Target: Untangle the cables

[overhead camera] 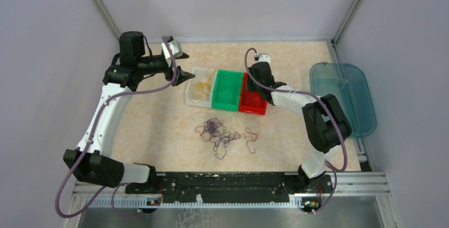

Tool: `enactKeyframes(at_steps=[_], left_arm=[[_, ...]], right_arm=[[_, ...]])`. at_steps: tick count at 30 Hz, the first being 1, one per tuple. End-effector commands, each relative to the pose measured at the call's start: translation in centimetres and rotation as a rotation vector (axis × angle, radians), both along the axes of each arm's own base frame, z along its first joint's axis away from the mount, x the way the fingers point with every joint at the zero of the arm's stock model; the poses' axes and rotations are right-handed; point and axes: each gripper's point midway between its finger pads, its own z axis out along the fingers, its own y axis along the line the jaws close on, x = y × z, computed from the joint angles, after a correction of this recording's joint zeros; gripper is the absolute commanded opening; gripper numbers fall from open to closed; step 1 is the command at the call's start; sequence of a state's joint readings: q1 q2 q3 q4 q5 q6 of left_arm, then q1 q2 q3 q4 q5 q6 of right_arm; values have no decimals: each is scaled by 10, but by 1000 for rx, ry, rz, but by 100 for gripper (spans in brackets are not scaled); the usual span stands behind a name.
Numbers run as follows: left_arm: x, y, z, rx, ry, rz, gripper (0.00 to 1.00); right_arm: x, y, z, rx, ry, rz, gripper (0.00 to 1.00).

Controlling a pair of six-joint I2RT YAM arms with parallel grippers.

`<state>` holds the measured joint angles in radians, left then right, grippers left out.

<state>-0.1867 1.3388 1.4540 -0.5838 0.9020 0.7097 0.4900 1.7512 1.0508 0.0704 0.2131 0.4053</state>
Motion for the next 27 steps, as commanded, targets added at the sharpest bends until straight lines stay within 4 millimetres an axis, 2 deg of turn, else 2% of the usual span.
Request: enactKeyframes(at_steps=[1,6,9,12,15,19,21,25,27], left_arm=[[-8,0,18,-24,-33,-19,83],[-9,0,21,-24,-37,-19,83],[-10,1,17,-19,-20,-20,84],[-11,1,5,-7,11,-24,87],[-12,2,-8,17,26,-36,90],[-7,4,-16,35,27,-28,92],[-7,4,-16,40,20,-32,93],[-9,5,-15,53,4,-39,93],[-11,5,-15,55,-1,-44,93]], right_arm=[[8,-1,94,6,-178,24,42],[-3,-2,126,22,-213,53,47],[-19,-3,141,52,-231,85,52],[-49,0,150,74,-269,158,57],[-94,18,149,32,-283,292,68],[-161,39,122,58,-183,437,72],[-185,40,99,70,-115,452,73],[-213,31,52,79,15,418,72],[-218,24,29,72,68,382,70]])
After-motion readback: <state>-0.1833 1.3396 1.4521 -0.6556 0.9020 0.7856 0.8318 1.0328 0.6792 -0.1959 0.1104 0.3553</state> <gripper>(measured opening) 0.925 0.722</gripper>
